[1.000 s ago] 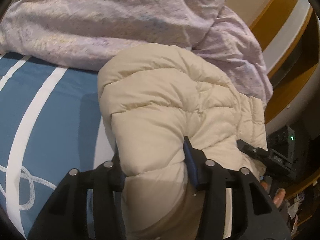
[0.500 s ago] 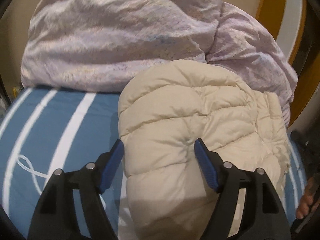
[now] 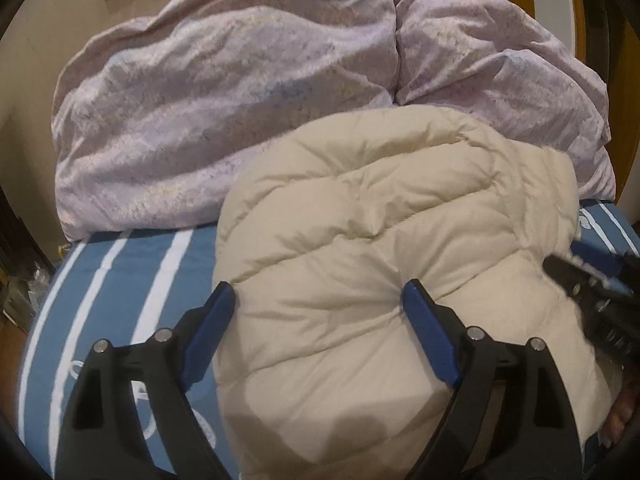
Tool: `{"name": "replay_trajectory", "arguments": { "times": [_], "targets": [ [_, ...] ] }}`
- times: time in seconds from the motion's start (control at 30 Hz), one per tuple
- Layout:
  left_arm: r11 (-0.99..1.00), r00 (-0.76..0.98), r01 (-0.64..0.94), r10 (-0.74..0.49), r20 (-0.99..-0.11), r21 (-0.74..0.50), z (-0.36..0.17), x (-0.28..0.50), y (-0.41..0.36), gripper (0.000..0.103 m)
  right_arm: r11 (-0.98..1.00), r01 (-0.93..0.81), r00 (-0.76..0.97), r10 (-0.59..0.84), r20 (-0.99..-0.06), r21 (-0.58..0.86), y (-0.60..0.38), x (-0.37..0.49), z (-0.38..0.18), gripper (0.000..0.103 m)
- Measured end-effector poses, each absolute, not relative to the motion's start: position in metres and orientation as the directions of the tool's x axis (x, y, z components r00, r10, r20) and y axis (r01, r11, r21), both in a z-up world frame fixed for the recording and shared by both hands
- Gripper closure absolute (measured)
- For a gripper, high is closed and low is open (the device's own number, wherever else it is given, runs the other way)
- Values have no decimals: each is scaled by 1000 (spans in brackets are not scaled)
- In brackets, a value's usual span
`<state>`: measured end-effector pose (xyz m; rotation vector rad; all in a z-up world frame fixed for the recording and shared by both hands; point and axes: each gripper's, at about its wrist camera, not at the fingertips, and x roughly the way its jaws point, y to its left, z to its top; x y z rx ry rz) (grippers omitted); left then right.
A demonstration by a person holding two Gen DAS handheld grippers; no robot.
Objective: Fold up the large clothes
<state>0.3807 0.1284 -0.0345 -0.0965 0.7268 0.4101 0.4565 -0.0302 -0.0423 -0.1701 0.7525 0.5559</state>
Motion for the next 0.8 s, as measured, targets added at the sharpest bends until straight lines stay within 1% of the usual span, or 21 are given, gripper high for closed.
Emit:
{"name": "replay_trajectory", "arguments": {
  "times": [0.13,0.8],
  "targets": [
    [920,672,-391,309,-673,33,-43,386,134,14,849,-522,576,421,-701,81,-33,461,-47,55],
    [927,675,-376,274,-685,-1,-72,395,146,8,855,-514,549,392,-739,72,-27,471,-57,55]
  ]
}}
